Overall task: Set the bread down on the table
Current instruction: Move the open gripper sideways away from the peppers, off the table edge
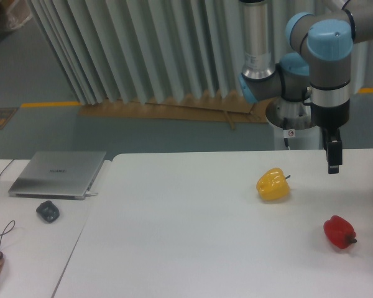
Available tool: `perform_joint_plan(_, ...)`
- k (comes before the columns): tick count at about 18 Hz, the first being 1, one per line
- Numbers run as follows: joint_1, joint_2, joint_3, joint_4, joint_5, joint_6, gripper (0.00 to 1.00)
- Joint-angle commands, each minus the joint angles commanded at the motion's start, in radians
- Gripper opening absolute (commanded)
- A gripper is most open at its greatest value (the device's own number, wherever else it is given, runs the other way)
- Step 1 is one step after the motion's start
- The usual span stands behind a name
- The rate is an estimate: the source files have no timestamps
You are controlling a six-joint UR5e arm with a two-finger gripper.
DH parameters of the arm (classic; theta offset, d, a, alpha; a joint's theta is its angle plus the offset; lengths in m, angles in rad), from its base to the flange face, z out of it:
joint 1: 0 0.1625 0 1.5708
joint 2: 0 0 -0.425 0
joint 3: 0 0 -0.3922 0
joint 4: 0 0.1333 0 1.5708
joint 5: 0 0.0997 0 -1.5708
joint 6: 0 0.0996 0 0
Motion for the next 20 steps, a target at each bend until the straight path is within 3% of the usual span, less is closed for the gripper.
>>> perform_joint_plan(7, 0.064, -0.022, -0.005, 0.009, 0.008, 0.028, 1.0)
perform_joint_plan(8, 0.064, -0.017, -0.009, 0.034, 0.03, 0.031, 1.0)
perform_joint_plan(11, 0.054, 0.011, -0.076, 0.191, 0.12, 0.022, 1.0)
perform_joint_plan(12, 0.055, 0.012, -0.086, 0.205, 0.112, 0.021, 1.0)
perform_joint_plan(15, 0.078, 0.003, -0.075, 0.204, 0.048, 0.034, 1.0)
perform_joint_plan(20, 0.103, -0.011, -0.074, 0.198, 0.041, 0.02, 1.0)
